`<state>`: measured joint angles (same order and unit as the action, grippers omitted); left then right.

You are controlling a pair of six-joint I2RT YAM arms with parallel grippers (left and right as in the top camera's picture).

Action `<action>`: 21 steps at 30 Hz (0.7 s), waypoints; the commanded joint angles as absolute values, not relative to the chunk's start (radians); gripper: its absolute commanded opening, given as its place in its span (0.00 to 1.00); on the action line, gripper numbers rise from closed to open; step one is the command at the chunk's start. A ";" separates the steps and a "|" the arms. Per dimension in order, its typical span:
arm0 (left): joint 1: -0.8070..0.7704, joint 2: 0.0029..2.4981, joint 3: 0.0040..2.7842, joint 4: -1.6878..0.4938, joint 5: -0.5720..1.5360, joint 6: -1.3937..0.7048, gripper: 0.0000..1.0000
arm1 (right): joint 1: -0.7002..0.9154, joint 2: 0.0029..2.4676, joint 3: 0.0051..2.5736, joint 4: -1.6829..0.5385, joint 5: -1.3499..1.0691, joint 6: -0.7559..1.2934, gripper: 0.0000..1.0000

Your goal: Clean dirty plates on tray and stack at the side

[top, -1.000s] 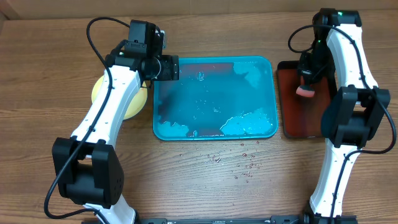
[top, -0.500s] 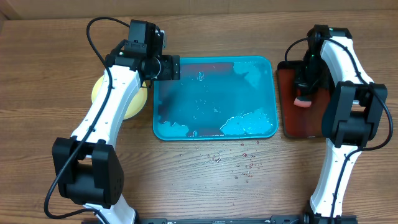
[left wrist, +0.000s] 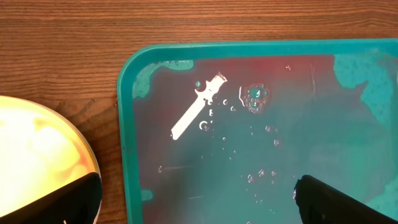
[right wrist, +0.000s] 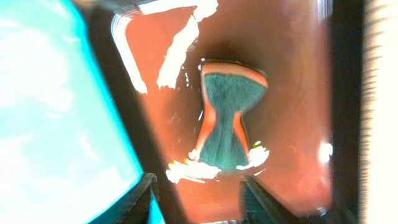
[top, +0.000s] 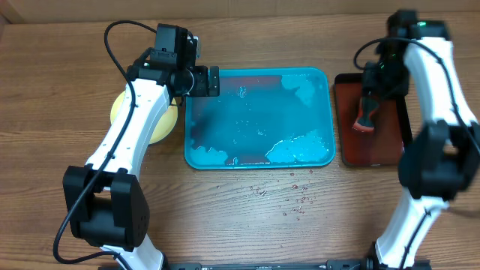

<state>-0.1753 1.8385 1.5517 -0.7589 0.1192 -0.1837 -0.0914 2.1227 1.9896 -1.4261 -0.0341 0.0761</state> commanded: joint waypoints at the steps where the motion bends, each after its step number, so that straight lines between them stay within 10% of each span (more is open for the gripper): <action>1: -0.180 1.818 1.567 -0.757 0.116 -0.187 1.00 | -0.094 1.901 2.018 -1.441 -0.060 0.078 0.67; 9: -0.180 1.818 1.567 -0.757 0.116 -0.187 1.00 | -0.094 1.627 2.018 -1.501 -0.147 0.078 1.00; 21: -0.180 1.818 1.567 -0.757 0.116 -0.187 1.00 | -0.094 1.324 2.017 -1.691 -0.248 0.081 1.00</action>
